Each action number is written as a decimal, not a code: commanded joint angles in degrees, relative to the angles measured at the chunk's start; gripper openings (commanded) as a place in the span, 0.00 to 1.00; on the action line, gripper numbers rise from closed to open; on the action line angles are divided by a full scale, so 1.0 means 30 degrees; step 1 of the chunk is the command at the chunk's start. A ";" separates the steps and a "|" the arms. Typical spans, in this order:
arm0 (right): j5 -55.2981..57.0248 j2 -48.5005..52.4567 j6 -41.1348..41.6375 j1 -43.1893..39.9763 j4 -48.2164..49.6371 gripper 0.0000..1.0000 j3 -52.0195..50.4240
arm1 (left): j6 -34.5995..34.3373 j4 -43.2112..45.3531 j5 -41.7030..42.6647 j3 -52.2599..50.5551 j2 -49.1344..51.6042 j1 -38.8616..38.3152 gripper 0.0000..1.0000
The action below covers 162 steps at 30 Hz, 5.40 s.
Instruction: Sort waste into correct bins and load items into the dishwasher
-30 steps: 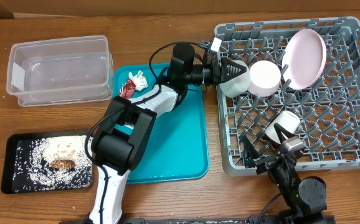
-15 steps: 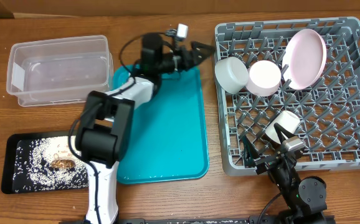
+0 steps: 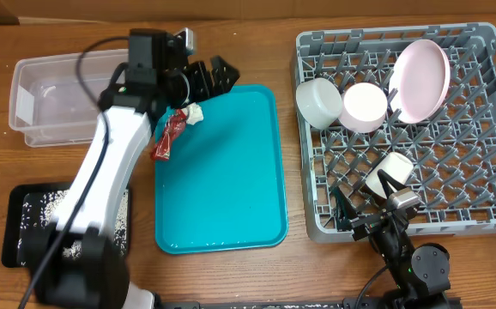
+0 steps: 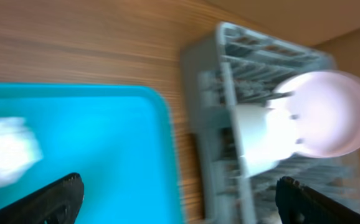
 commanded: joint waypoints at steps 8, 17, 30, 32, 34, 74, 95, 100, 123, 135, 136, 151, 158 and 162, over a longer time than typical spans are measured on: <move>-0.0036 -0.0189 0.0124 -0.0117 0.0117 1.00 -0.0197 | 0.8021 -0.4226 -0.7621 0.0022 -0.0255 -0.0175 1.00; -0.0029 -0.0189 0.0124 -0.0117 0.0117 1.00 -0.0197 | 0.8867 -0.1654 -0.7592 0.0022 0.3905 -0.0233 0.93; -0.0029 -0.0189 0.0124 -0.0117 0.0117 1.00 -0.0197 | 0.8816 0.0277 -0.7592 0.0022 0.8444 -0.0743 0.53; -0.0029 -0.0189 0.0124 -0.0117 0.0117 1.00 -0.0197 | 0.8692 0.0168 -0.7584 0.0022 0.8429 -0.0743 0.45; -0.0029 -0.0189 0.0124 -0.0117 0.0117 1.00 -0.0197 | 0.8255 -0.0204 -0.7592 0.0146 0.8116 -0.0743 0.26; -0.0029 -0.0189 0.0124 -0.0117 0.0117 1.00 -0.0197 | 0.3803 -0.5457 -1.4477 0.1741 0.4838 -0.1974 0.95; -0.0029 -0.0189 0.0124 -0.0117 0.0117 1.00 -0.0197 | 0.3410 -0.4248 -1.5336 0.2004 0.9610 -0.1472 0.68; -0.0029 -0.0189 0.0124 -0.0117 0.0117 1.00 -0.0197 | 0.3395 -0.5829 -1.4848 0.3075 0.9581 -0.1486 0.35; -0.0036 -0.0189 0.0124 -0.0117 0.0117 1.00 -0.0197 | 0.1639 -1.2954 -1.2422 1.4039 0.9821 0.2004 0.35; -0.0029 -0.0189 0.0124 -0.0117 0.0117 1.00 -0.0197 | 0.2841 -1.3967 -1.2335 1.5715 0.9661 0.3818 1.00; -0.0029 -0.0189 0.0124 -0.0117 0.0117 1.00 -0.0197 | 0.2841 -1.4382 -1.2335 1.6371 0.9602 0.3818 1.00; -0.0029 -0.0189 0.0117 -0.0117 0.0117 1.00 -0.0197 | 0.3861 -2.1864 -0.9814 2.3569 0.5442 -0.1107 1.00; -0.0029 -0.0189 0.0124 -0.0117 0.0117 1.00 -0.0197 | 0.4889 -2.1857 -0.9981 2.3525 0.3315 -0.5894 1.00; -0.0029 -0.0189 0.0124 -0.0117 0.0117 1.00 -0.0197 | 0.5406 -2.1857 -0.9923 2.3525 0.3206 -0.7461 1.00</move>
